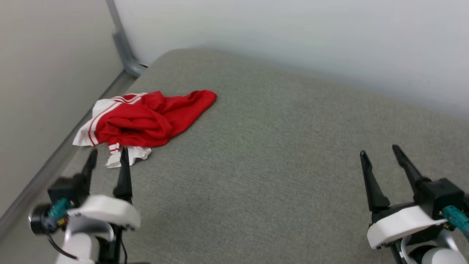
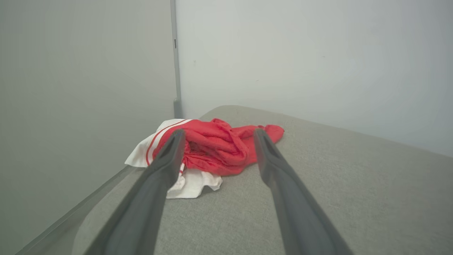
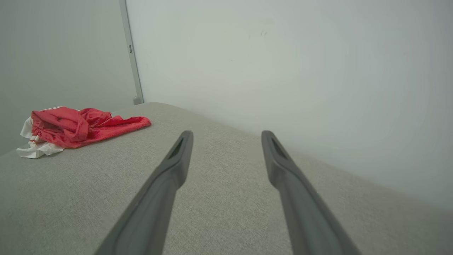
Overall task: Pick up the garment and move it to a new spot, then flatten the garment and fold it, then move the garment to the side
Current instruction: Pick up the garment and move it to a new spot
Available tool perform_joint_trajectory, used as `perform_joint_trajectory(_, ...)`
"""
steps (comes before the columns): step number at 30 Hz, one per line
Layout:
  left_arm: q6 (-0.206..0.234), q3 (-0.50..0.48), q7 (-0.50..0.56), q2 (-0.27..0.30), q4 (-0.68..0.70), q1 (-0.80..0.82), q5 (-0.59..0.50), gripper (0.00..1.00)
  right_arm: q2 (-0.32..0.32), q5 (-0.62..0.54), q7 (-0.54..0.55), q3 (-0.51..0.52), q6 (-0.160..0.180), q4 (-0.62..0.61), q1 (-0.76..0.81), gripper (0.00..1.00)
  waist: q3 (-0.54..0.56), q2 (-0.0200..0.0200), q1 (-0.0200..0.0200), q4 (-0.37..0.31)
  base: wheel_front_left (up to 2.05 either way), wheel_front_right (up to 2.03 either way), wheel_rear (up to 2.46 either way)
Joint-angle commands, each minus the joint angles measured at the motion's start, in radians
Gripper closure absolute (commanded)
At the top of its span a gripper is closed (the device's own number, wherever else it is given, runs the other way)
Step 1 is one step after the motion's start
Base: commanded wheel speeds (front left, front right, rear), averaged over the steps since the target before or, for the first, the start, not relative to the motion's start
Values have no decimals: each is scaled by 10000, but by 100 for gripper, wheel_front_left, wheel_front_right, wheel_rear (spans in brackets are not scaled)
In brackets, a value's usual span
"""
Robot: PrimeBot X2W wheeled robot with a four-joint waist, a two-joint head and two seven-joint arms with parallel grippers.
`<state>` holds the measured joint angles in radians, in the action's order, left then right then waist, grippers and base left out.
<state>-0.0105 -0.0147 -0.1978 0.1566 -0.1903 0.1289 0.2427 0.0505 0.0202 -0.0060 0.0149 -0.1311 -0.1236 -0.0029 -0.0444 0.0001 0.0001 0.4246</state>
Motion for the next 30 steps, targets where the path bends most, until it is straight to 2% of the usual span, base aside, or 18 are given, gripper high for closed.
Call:
perform_joint_trajectory(1, -112, -101, 47, 177, 42, 585, 112, 0, -4, -137, 61, 52, 7, -180, -232, 0, -635, -1, -1, -443, 0, 0, 0)
perform_joint_trajectory(6, -381, -575, 902, 680, -298, 2038, 816, 0, -2, -455, 350, 154, 8, -746, -703, 0, -1708, -1, -1, -1011, 0, 0, 0)
perform_joint_trajectory(13, -859, -824, 2687, 1954, -1358, 4151, 1572, 0, -2, -655, 489, 303, 8, -1346, -1347, 0, -3191, -1, -1, -1755, 0, 0, 0)
perform_joint_trajectory(18, -1109, -594, 4449, 2892, -2587, 5382, 2209, 0, -3, -692, 423, 402, 8, -1559, -1815, 0, -4154, -1, -1, -2140, 0, 0, 0)
perform_joint_trajectory(23, -1173, -273, 6141, 3681, -3754, 6223, 2839, 0, -3, -585, 264, 364, 8, -1479, -2187, 0, -4832, -1, -1, -2436, 0, 0, 0)
perform_joint_trajectory(30, -1202, 373, 8313, 4224, -5049, 6516, 3880, 0, -3, -359, 40, 400, 8, -1165, -2483, 0, -5166, -1, -1, -2677, 0, 0, 0)
